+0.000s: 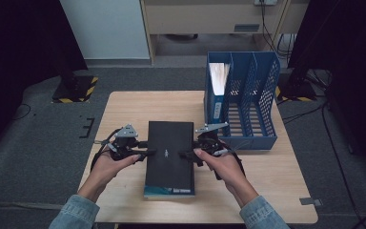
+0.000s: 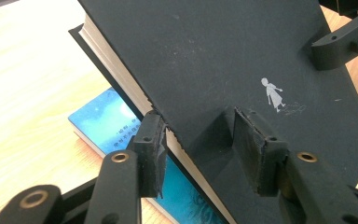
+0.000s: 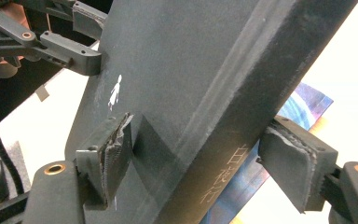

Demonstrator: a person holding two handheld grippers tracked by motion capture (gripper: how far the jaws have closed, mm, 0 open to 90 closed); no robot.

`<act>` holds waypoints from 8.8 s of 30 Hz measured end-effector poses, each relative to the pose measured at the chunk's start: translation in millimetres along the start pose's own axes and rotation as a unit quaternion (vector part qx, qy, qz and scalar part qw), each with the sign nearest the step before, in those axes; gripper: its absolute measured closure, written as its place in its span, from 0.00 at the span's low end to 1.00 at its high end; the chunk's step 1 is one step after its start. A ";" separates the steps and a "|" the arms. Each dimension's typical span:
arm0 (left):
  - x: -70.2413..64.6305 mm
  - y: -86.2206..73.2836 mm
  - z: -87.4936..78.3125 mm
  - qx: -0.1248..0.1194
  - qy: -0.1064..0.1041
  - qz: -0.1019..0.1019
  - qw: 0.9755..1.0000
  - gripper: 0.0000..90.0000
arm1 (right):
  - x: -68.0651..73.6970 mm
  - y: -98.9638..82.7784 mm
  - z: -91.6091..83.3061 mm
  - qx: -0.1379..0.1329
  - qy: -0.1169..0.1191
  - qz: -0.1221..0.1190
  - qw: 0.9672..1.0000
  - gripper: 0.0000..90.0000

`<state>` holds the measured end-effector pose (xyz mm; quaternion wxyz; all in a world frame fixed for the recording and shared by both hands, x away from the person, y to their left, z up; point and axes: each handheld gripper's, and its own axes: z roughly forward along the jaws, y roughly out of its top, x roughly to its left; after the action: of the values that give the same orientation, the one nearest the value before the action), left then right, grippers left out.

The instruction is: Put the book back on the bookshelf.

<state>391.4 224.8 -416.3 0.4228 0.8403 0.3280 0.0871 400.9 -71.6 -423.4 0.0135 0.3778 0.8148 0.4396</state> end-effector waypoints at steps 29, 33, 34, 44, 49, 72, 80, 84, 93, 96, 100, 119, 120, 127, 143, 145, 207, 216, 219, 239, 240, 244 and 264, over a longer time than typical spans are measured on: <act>10.1 18.5 -9.7 -0.008 0.037 0.025 0.999 0.71 | 1.1 29.5 -0.4 -0.022 -0.029 -0.033 0.999 0.37; 12.9 22.7 -9.2 -0.003 0.044 0.032 0.998 0.72 | -1.3 32.8 2.2 -0.024 -0.030 -0.033 0.999 0.37; 13.7 24.2 -8.6 -0.003 0.047 0.034 0.998 0.72 | -2.1 34.2 3.1 -0.024 -0.032 -0.034 0.999 0.37; 26.0 37.8 -4.5 0.001 0.057 0.036 0.998 0.74 | -9.5 48.1 12.3 -0.030 -0.049 -0.030 0.998 0.38; 27.6 42.6 -3.5 0.005 0.063 0.040 0.997 0.75 | -11.9 51.1 13.7 -0.031 -0.052 -0.029 0.998 0.38; 1.2 21.4 -18.8 -0.023 0.080 0.044 0.996 0.78 | 8.1 37.7 -3.1 -0.047 -0.059 -0.062 0.995 0.42; -15.1 5.0 -29.2 -0.023 0.081 0.050 0.995 0.78 | 26.9 27.6 -12.4 -0.043 -0.055 -0.097 0.993 0.42; -22.5 1.6 -31.8 -0.023 0.082 0.055 0.995 0.77 | 32.4 22.7 -15.2 -0.042 -0.052 -0.107 0.992 0.41; -25.4 0.6 -33.3 -0.019 0.080 0.063 0.995 0.77 | 34.0 27.1 -14.5 -0.034 -0.044 -0.127 0.990 0.33; -25.7 0.6 -33.4 -0.018 0.081 0.065 0.994 0.77 | 35.5 38.3 -14.0 -0.026 -0.037 -0.136 0.990 0.29; -25.4 0.0 -33.3 -0.020 0.080 0.065 0.994 0.77 | 38.2 50.1 -12.9 -0.017 -0.032 -0.153 0.988 0.24; -22.1 -8.4 -28.8 -0.032 0.098 0.030 0.994 0.65 | 41.7 65.3 -2.1 0.018 -0.015 -0.191 0.981 0.28; -21.0 -8.5 -28.3 -0.031 0.096 0.027 0.994 0.64 | 41.7 65.1 -2.4 0.019 -0.014 -0.193 0.981 0.29; -16.4 -6.9 -27.3 -0.032 0.104 0.018 0.994 0.63 | 43.7 63.8 -6.1 0.017 -0.015 -0.189 0.982 0.37; -6.8 -8.7 -24.2 -0.042 0.110 -0.002 0.993 0.61 | 58.1 69.9 -1.0 0.013 -0.014 -0.202 0.979 0.42; -7.0 -11.1 -24.3 -0.043 0.114 -0.002 0.993 0.60 | 57.9 70.5 0.6 0.011 -0.018 -0.203 0.979 0.44; 45.7 -127.2 10.9 0.099 0.173 -0.081 0.977 0.03 | 8.0 91.4 -6.7 -0.021 0.036 0.030 0.999 0.58; 45.3 -128.6 11.6 0.092 0.172 -0.077 0.978 0.02 | 10.2 91.7 -16.4 -0.025 0.019 0.018 0.999 0.58; 45.4 -128.9 11.7 0.091 0.171 -0.077 0.978 0.02 | 11.5 91.5 -19.1 -0.024 0.013 0.016 0.999 0.58; 43.4 -134.8 15.2 0.054 0.166 -0.066 0.982 0.00 | 4.5 65.4 -58.6 -0.050 0.005 0.034 0.998 0.58; 43.3 -135.3 15.2 0.052 0.167 -0.065 0.982 0.00 | 3.3 63.7 -60.7 -0.051 0.003 0.035 0.998 0.58; 42.7 -136.4 15.6 0.047 0.169 -0.065 0.982 0.00 | -2.6 56.8 -70.6 -0.059 0.003 0.046 0.997 0.58; 42.3 -136.2 16.0 0.046 0.169 -0.066 0.982 0.00 | -25.7 25.8 -119.9 -0.074 -0.032 0.073 0.994 0.58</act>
<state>365.7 299.0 -536.5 0.3270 0.8085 0.4530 0.1847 392.4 -163.9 -339.0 0.0349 0.4483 0.7491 0.4864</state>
